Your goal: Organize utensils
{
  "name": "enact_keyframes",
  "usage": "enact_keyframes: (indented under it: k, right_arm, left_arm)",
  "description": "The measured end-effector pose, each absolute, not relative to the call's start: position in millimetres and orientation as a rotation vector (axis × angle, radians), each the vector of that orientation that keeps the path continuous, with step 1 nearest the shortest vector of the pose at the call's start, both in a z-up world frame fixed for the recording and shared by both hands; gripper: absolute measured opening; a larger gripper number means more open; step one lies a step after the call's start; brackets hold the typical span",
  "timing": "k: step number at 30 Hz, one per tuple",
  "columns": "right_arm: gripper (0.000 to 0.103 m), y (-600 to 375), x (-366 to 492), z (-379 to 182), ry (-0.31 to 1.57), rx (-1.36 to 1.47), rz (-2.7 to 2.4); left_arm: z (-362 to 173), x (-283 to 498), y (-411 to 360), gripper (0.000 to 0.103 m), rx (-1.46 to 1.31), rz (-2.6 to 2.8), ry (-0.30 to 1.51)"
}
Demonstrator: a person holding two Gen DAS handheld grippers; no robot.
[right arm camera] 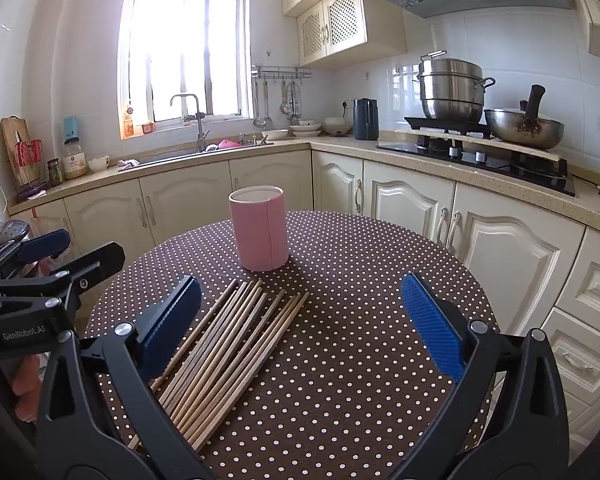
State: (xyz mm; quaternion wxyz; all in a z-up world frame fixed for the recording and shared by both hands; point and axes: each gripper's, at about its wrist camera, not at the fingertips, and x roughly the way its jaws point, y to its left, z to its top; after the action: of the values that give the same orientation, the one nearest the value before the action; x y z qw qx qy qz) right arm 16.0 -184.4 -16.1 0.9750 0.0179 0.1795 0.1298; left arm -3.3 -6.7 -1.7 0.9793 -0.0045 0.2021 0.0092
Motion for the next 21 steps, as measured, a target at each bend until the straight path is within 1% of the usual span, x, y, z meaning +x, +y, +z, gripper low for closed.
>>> enact_keyframes:
  k: [7,21]
  right_arm:
    - [0.098,-181.3,28.6,-25.3,0.423,0.043,0.228]
    - [0.098,-171.2,72.3,-65.9,0.667,0.067,0.160]
  left_arm:
    - [-12.8,8.0,-1.1,0.099,-0.016,0.008,0.456]
    - [-53.4,47.6,12.3,0.099,-0.016,0.042,0.637]
